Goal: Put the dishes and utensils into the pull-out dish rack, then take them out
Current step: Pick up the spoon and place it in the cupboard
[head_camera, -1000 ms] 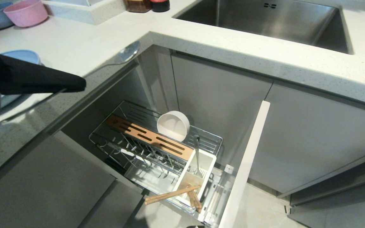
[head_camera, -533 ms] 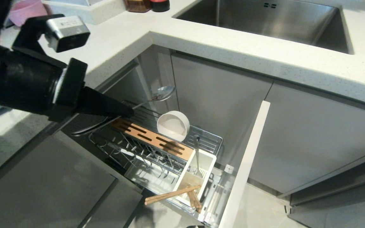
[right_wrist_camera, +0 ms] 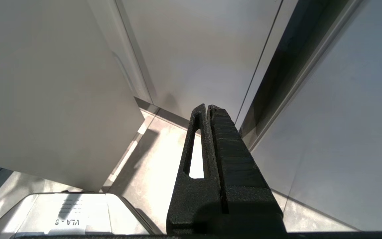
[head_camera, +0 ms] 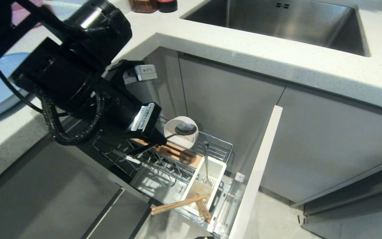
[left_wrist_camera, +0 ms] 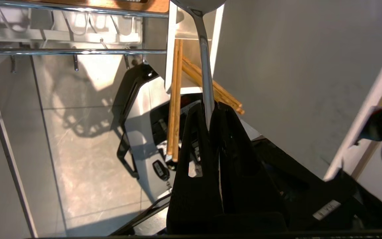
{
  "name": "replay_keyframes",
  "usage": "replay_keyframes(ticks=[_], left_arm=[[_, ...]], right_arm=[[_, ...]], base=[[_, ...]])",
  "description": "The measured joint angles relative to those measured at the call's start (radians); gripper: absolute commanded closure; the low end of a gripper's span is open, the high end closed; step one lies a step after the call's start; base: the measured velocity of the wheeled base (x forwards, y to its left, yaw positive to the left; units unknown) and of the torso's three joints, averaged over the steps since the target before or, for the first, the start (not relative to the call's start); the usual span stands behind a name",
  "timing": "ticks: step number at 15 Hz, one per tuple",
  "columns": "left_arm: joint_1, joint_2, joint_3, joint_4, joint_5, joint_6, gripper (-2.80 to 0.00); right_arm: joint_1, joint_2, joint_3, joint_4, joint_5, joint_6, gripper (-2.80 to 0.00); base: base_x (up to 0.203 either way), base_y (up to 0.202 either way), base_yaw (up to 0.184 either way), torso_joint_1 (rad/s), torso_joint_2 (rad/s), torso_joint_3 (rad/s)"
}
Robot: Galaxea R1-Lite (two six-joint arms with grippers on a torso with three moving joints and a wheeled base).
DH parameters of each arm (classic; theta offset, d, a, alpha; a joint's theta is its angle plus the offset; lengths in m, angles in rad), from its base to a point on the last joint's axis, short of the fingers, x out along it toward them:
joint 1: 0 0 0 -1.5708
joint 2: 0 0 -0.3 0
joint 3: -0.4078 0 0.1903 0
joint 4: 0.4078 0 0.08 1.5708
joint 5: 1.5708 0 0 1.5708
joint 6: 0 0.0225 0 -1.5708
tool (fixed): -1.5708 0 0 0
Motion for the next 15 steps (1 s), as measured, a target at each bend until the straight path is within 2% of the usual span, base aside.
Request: replay_keyframes(ticks=[4,7,10,15], left_arm=[[-0.048,0.065,-0.004,0.001,0.059,0.003,0.00],[-0.090,0.104,-0.004,0.006,0.073,0.000,0.00],[-0.121,0.133,-0.005,0.071,0.084,-0.017,0.00],[-0.135,0.143,-0.006,0.145,0.084,-0.064,0.00]], right_arm=[[0.000,0.000,0.000,0.000,0.000,0.000,0.00],[0.000,0.000,0.000,0.000,0.000,0.000,0.00],[0.000,0.000,0.000,0.000,0.000,0.000,0.00],[0.000,0.000,0.000,0.000,0.000,0.000,0.00]], base=[[0.000,0.000,0.000,0.000,0.00,0.000],[0.000,0.000,0.000,0.000,0.00,0.000],[0.000,0.000,0.000,0.000,0.00,0.000],[0.000,0.000,0.000,0.000,0.00,0.000]])
